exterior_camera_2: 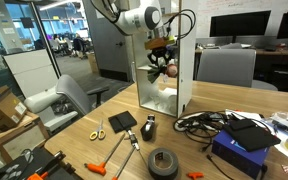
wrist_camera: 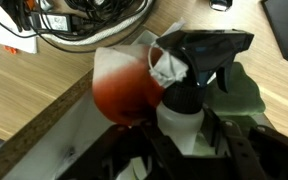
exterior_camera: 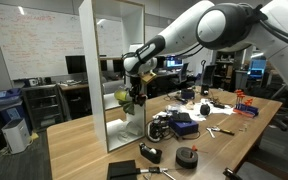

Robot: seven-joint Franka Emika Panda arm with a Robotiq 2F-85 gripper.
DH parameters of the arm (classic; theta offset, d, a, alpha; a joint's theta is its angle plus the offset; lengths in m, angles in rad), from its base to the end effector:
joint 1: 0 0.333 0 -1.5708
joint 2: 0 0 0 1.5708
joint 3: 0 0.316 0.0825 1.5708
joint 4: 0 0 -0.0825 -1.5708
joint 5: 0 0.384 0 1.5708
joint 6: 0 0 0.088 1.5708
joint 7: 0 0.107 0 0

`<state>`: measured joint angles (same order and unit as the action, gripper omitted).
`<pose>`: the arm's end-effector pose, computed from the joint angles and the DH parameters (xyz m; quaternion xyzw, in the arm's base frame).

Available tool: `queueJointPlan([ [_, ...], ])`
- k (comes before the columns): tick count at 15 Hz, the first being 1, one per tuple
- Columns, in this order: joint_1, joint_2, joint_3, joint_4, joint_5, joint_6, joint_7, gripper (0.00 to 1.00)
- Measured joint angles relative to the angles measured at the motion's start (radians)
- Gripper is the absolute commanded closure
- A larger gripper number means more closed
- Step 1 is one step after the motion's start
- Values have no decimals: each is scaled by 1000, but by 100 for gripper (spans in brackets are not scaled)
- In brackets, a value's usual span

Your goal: Pick up the bottle from the middle shelf and put it on the table

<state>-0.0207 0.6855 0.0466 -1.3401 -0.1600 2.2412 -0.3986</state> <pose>0.7541 0.0066 0.3457 0.9623 0.2440 0.0961 0.0726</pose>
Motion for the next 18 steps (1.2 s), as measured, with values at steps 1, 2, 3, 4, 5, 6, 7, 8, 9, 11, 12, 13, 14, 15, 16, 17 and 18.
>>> queueJointPlan([
  [1,0,0,0,0,1,-2,3,84],
  [2,0,-2,0,-1,1,-4,9,84],
  [3,1,-5,0,-2,1,-9,18,84],
  [4,3,-10,0,-4,1,-15,31,84],
  [5,6,-16,0,-7,1,-19,48,84],
  [6,10,-25,0,-13,1,-20,68,84],
  [7,16,-38,-1,-24,1,-20,90,84],
  [8,23,-54,-2,-38,0,-20,115,84],
  [9,30,-71,-2,-55,0,-20,139,84],
  [11,48,-111,-4,-95,-2,-20,190,84],
  [12,57,-133,-5,-118,-5,-20,216,84],
  [13,66,-156,-5,-143,-8,-20,242,84],
  [14,75,-181,-6,-169,-13,-19,269,84],
  [15,86,-210,-7,-197,-18,-19,295,84],
  [16,95,-238,-7,-224,-22,-19,319,84],
  [17,104,-267,-7,-251,-27,-19,341,84],
  [18,113,-298,-7,-281,-33,-19,365,84],
])
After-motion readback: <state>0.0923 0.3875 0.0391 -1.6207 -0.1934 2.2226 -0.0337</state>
